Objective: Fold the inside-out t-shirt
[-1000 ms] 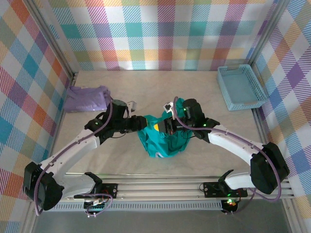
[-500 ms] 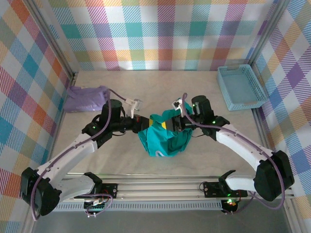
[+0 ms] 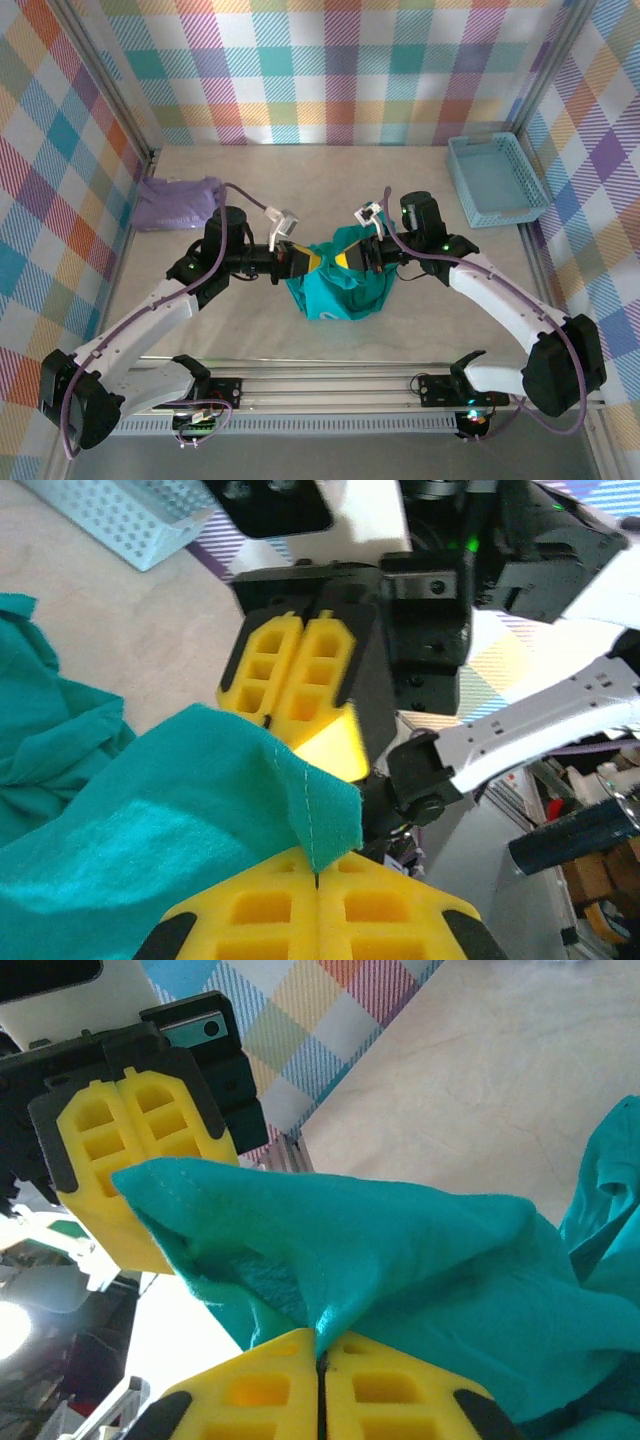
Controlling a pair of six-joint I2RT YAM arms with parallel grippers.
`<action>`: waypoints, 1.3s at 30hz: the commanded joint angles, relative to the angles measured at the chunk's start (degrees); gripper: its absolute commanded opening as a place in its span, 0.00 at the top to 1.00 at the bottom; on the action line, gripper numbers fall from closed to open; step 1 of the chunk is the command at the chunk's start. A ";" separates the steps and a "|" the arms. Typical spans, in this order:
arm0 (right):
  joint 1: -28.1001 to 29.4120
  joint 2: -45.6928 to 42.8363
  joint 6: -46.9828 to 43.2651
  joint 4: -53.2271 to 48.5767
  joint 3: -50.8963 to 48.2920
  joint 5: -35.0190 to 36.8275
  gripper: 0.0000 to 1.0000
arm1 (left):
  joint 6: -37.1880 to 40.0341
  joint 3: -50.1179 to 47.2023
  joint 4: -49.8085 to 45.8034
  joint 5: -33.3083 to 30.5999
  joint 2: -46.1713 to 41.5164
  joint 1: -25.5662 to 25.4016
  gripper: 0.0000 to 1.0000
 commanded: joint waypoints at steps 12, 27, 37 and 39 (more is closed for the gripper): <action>-4.15 0.72 -3.58 -8.28 2.99 -0.33 1.00 | 4.25 0.23 3.14 6.44 -3.52 -1.08 1.00; -0.10 -0.49 2.83 6.00 -1.76 -8.85 1.00 | 0.00 1.78 2.70 -8.48 1.16 -1.08 0.90; -0.26 -0.96 -1.89 0.61 -0.55 -5.12 1.00 | 1.94 0.69 -2.54 -13.08 -1.74 -1.08 0.65; -0.75 -1.17 -3.27 -1.45 0.13 -4.80 1.00 | 2.97 0.58 -4.27 -15.09 -2.96 -1.08 0.60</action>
